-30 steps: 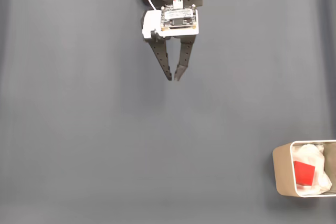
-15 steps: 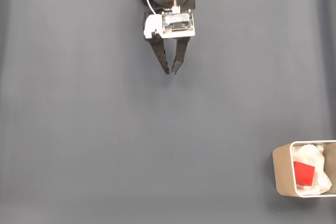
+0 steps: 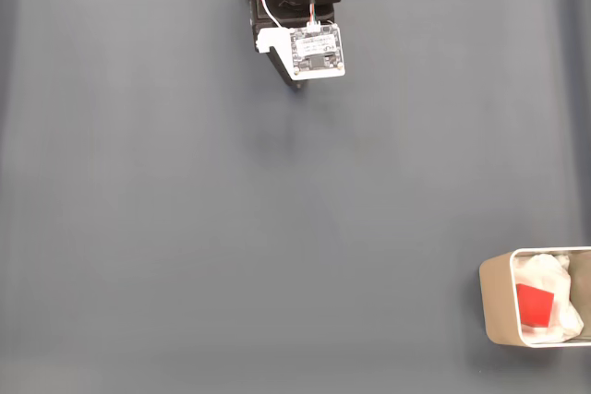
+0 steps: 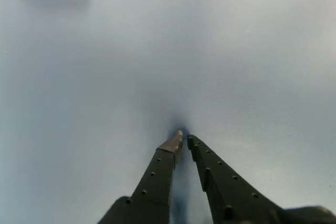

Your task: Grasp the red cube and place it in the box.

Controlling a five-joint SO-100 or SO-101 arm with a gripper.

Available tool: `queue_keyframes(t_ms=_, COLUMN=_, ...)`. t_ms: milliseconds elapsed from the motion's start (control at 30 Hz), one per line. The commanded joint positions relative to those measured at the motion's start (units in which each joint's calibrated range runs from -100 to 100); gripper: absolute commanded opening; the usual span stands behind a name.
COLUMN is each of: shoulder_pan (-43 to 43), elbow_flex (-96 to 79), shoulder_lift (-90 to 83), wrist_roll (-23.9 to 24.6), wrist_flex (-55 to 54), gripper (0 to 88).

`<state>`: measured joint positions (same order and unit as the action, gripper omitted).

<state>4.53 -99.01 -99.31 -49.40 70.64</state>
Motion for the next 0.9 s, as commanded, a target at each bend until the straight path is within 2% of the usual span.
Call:
queue_keyframes(t_ms=0, shoulder_pan=-2.32, elbow_flex=-0.81, shoulder_lift=-0.69, wrist_roll=0.88, wrist_flex=3.21, gripper=0.0)
queue_keyframes(t_ms=267, shoulder_pan=-3.18, elbow_flex=-0.81, shoulder_lift=-0.69, wrist_roll=2.05, wrist_flex=4.93, gripper=0.0)
queue_keyframes(t_ms=433, shoulder_pan=-3.32, elbow_flex=-0.81, shoulder_lift=-0.69, wrist_roll=0.39, wrist_flex=5.18, gripper=0.2)
queue_keyframes(t_ms=867, shoulder_pan=-3.32, elbow_flex=-0.81, shoulder_lift=-0.69, wrist_roll=0.39, wrist_flex=5.18, gripper=0.2)
